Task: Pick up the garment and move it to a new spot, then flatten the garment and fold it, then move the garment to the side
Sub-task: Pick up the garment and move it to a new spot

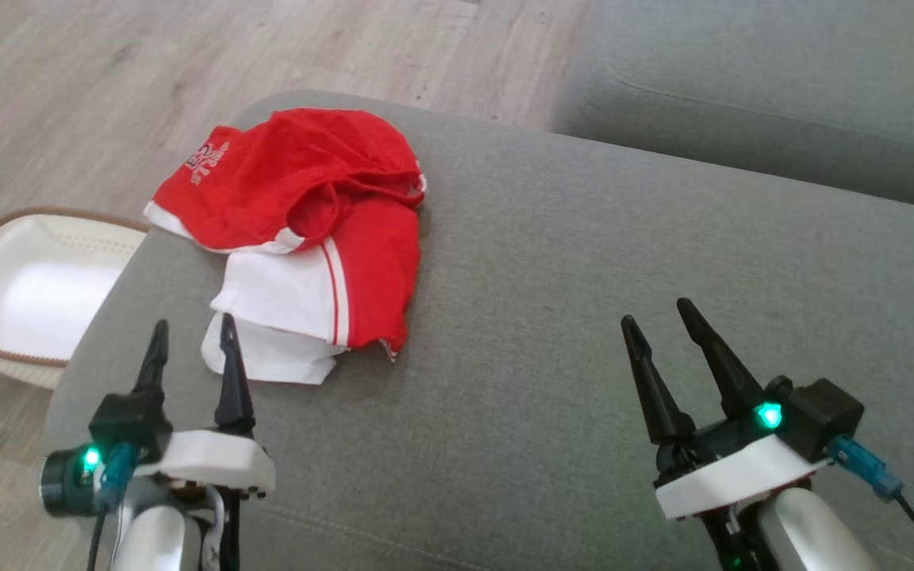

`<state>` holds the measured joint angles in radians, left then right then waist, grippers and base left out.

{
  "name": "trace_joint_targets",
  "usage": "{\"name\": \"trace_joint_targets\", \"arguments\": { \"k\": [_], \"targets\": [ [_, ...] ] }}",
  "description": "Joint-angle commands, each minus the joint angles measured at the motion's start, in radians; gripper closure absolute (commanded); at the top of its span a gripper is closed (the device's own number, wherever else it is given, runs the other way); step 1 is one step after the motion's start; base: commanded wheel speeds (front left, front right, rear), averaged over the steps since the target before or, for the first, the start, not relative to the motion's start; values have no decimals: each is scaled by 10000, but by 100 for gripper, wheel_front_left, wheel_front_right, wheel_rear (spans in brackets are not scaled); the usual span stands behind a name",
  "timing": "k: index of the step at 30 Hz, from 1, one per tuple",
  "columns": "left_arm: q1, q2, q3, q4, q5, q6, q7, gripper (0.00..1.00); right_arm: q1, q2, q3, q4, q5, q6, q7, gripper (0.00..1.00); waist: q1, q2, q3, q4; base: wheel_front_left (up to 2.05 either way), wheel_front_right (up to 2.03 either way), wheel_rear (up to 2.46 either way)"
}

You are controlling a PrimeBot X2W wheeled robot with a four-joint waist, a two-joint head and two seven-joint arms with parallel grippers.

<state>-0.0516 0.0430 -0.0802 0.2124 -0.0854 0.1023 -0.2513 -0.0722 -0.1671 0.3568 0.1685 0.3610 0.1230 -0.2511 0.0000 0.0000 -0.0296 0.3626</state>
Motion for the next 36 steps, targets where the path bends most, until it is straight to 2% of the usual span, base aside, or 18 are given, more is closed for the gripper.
{"name": "trace_joint_targets", "arguments": {
  "k": [1, 3, 6, 12, 19, 20, 28, 36],
  "targets": [
    [-815, 136, 365, -113, -115, -153, -105, 0, -459, -62, 140, -312, 57, 77, -107, 0, 0, 0, 36, -114, 0, 0, 0],
    [-1217, 235, 365, 248, -178, -314, -96, 0, -489, -85, 194, -318, 80, 77, -107, 0, 0, 0, 75, -235, 0, 0, 0],
    [-2096, 469, 372, 846, -253, -500, 454, 0, -542, -103, 204, -317, 114, 77, -107, 0, 0, 0, 162, -461, 0, 0, 0],
    [-3925, 937, 594, 1996, -640, -730, 2663, 0, -670, -157, 177, -394, 152, 77, -107, 0, 0, 0, 641, -1181, 0, 0, 0],
    [-6015, 1641, 1082, 3968, -1092, -605, 5068, 0, -1163, -519, 364, -564, 335, 77, -107, 0, 0, 0, 1657, -2272, 0, 0, 0],
    [-6015, 1641, 1082, 3968, -1092, -605, 5068, 0, -1163, -519, 364, -564, 335, 77, -107, 0, 0, 0, 1657, -2272, 0, 0, 0],
    [-7519, 2762, 1425, 5856, -1184, -329, 6827, 0, -1540, -786, 251, -727, 557, 77, -107, 0, 0, 0, 2511, -3315, 0, 0, 0],
    [-7838, 3408, 1262, 7149, -997, -140, 7905, 0, -1728, -823, 276, -817, 655, 77, -107, 0, 0, 0, 2870, -3674, 0, 0, 0]
  ]
}}
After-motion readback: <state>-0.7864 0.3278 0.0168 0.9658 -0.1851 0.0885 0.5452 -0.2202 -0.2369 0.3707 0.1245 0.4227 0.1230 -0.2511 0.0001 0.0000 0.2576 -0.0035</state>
